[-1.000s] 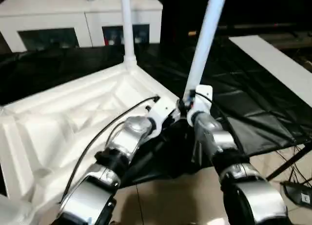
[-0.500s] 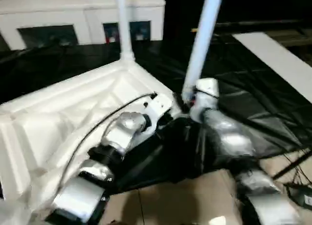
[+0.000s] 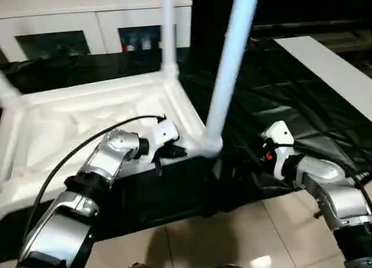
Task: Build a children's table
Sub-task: Rotate leg to tighten
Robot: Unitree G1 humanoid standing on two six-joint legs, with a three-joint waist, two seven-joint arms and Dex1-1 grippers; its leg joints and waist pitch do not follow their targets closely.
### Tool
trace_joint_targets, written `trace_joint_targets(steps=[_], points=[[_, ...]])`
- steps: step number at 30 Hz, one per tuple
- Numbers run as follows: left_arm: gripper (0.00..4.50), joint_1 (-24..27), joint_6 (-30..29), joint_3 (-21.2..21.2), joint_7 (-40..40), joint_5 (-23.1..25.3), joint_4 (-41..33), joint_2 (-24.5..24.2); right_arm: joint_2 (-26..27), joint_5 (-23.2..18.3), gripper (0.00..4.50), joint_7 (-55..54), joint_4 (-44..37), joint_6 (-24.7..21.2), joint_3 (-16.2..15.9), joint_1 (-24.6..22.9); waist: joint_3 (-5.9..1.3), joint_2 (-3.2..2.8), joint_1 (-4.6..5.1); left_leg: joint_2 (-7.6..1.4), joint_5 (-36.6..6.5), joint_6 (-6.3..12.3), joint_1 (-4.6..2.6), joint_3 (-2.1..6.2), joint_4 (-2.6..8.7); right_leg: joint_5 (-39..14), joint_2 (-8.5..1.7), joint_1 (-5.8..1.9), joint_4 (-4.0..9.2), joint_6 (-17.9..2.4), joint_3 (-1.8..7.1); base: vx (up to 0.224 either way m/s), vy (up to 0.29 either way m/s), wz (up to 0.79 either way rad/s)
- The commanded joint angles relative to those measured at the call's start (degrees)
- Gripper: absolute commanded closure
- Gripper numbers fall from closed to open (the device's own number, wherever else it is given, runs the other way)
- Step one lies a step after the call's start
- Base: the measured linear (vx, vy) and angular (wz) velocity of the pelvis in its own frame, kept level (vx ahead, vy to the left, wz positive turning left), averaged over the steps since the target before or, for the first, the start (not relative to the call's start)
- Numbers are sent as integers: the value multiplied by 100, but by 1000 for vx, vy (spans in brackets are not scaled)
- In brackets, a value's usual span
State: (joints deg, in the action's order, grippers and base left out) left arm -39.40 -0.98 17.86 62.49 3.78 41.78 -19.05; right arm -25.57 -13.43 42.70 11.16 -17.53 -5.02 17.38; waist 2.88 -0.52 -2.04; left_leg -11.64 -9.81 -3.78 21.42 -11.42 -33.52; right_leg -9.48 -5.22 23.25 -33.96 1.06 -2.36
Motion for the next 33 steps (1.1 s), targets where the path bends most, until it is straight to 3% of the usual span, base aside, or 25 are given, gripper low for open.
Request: trace_joint_targets(steps=[1, 6, 14, 15, 23, 24, 25, 28, 31, 32, 33], points=[[395, 67, -160, 197, 122, 116, 68, 37, -7, -11, 85, -58, -185, -100, 6, 63, -342, 4, 18, -140, -2134, 28, -118, 77, 437, -1847, -212, -162, 467, -1275, 169, 0, 0, 0], [360, 31, 74, 194, -167, 313, 226, 36, 123, 39, 85, -68, -119, -105, -82, 203, -356, 26, 12, -132, -1835, 109, -77, 72, 426, -1518, -215, -200, 429, -1281, 169, 0, 0, 0], [360, -106, 73, 85, -34, 185, 394, 77, 195, 60, 85, 11, -42, -103, -144, 314, -334, 48, 19, -127, -2035, 39, -89, 87, 440, -2122, -228, -173, 480, -1093, 168, 0, 0, 0], [388, -146, 77, 64, 11, 174, 474, 94, 188, 85, 85, 27, -42, -92, -174, 304, -333, 59, 11, -128, -2002, 49, -94, 80, 436, -2062, -227, -166, 478, -1109, 174, 0, 0, 0], [446, -188, -44, 155, 368, 198, 641, 15, 192, 101, 85, 142, 99, -7, -193, 333, -350, 30, 1, -124, -1835, 91, -80, 73, 422, -1749, -236, -199, 443, -1248, 171, 0, 0, 0], [446, -182, -35, 160, 386, 200, 650, 11, 184, 108, 85, 169, 114, 0, -203, 335, -350, 36, 2, -123, -1838, 104, -78, 72, 420, -1729, -233, -203, 444, -1265, 169, 0, 0, 0], [446, -138, 18, 78, 307, 136, 647, 51, 128, 193, 85, 327, 217, 75, -322, 345, -351, 81, 3, -127, -1823, 122, -73, 71, 418, -1720, -232, -209, 440, -1271, 166, 0, 0, 0], [446, -41, 107, -59, 262, -22, 539, 149, 223, 254, 85, 309, 503, 203, -360, 470, -355, 60, 2, -128, -1761, 136, -68, 73, 411, -1701, -244, -208, 428, -1309, 163, 0, 0, 0], [446, 48, 114, -112, 274, -106, 397, 197, 302, 292, 85, 269, 719, 286, -367, 594, -353, 76, 8, -126, -1755, 148, -62, 73, 410, -1788, -244, -213, 430, -1302, 161, 0, 0, 0], [446, 153, 67, -96, 292, -128, 231, 203, 373, 282, 85, 260, 911, 326, -344, 706, -353, 110, 12, -135, -1714, 162, -62, 73, 412, -1776, -246, -212, 425, -1297, 162, 0, 0, 0], [446, 193, 43, -90, 287, -133, 180, 205, 392, 319, 85, 247, 1013, 371, -356, 760, -359, 95, 10, -137, -1682, 167, -63, 74, 407, -1742, -251, -214, 413, -1311, 165, 0, 0, 0]])
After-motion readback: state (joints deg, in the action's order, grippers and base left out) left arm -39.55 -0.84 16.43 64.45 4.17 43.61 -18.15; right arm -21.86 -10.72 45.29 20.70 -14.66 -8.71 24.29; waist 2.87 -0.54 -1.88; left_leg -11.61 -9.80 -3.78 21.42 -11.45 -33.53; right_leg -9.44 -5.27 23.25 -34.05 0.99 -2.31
